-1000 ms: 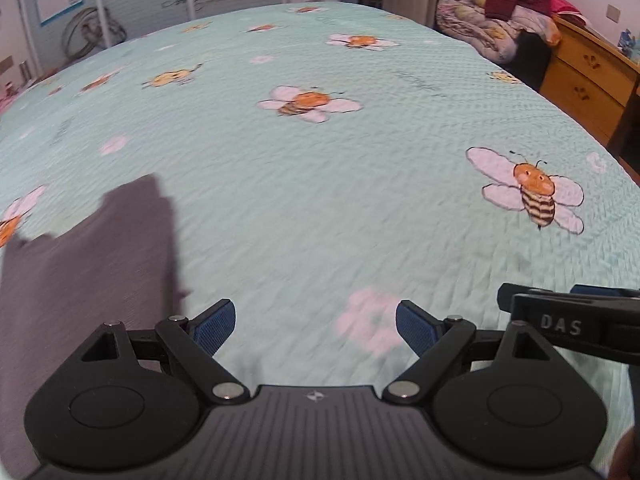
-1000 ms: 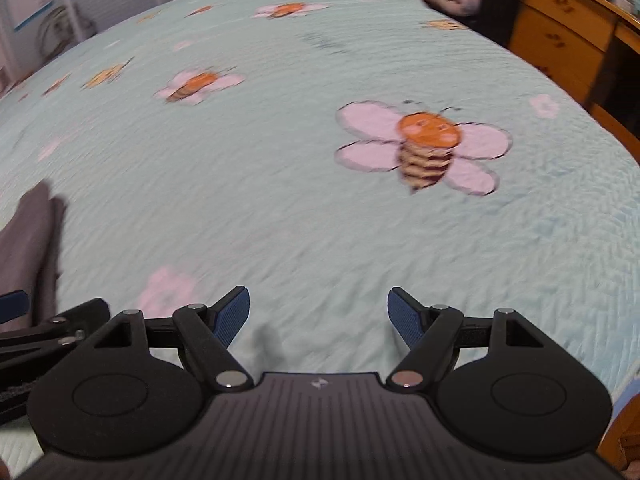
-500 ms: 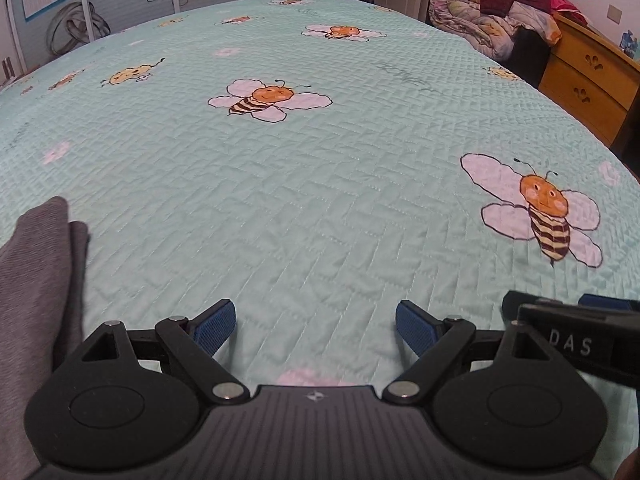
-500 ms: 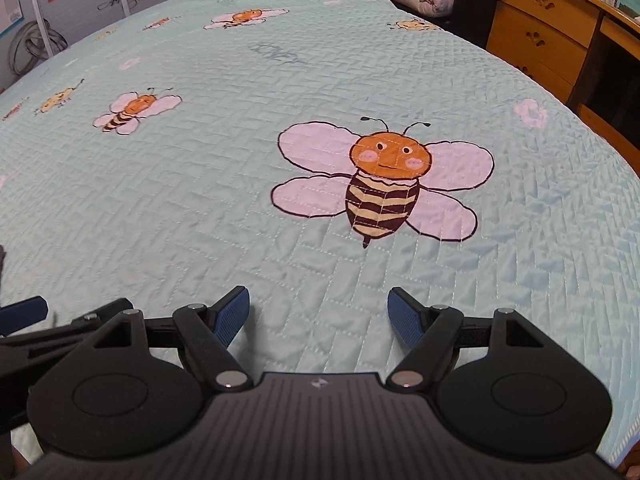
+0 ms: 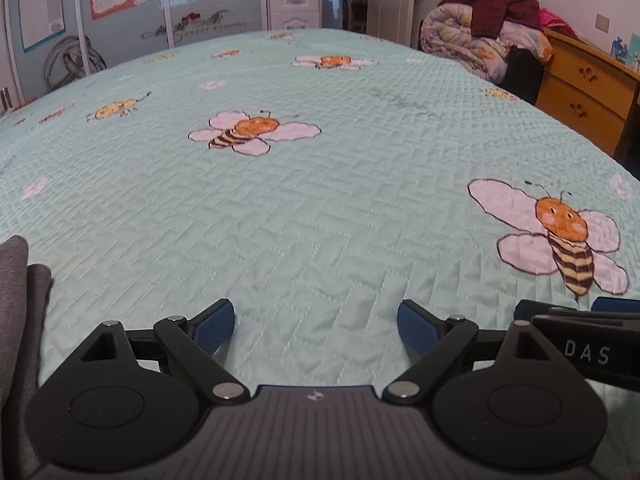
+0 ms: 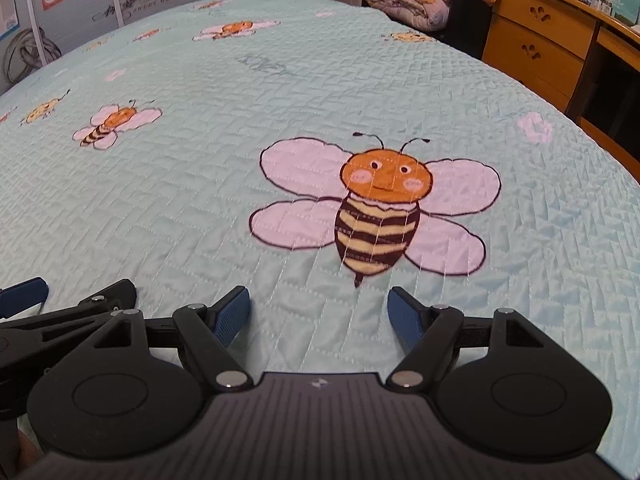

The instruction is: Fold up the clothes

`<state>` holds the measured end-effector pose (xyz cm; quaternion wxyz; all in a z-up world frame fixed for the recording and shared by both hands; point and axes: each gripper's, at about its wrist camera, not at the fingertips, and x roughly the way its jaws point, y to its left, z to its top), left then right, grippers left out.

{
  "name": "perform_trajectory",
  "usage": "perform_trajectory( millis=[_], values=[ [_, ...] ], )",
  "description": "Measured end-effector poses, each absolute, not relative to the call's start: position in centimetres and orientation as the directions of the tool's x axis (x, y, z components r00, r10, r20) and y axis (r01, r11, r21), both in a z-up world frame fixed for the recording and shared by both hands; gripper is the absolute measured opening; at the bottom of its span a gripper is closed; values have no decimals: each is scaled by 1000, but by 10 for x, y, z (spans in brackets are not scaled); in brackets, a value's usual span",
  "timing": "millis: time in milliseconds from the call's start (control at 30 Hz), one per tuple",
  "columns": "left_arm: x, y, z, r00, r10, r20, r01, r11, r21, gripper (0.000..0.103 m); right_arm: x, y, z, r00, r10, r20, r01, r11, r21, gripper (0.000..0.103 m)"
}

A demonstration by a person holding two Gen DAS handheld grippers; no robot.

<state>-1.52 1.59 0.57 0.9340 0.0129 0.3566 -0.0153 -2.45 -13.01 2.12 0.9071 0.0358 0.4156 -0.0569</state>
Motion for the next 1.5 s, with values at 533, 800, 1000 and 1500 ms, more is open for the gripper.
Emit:
perform_trajectory(
  millis=[533, 800, 1000, 1500],
  values=[
    [-14, 18, -7, 797, 10, -603, -12, 1000, 1, 103, -27, -133, -2, 781, -124, -612, 166, 986, 12, 89],
    [-14, 19, -8, 798, 6, -603, -13, 1000, -7, 103, -29, -132, -5, 790, -132, -598, 171, 985, 10, 90],
    [-15, 19, -8, 798, 4, -603, -13, 1000, -11, 103, -30, -132, -6, 796, -132, -591, 171, 985, 10, 90],
    [-15, 20, -10, 799, 1, -602, -13, 1000, -15, 103, -28, -133, -6, 797, -133, -589, 170, 985, 8, 90]
  ],
)
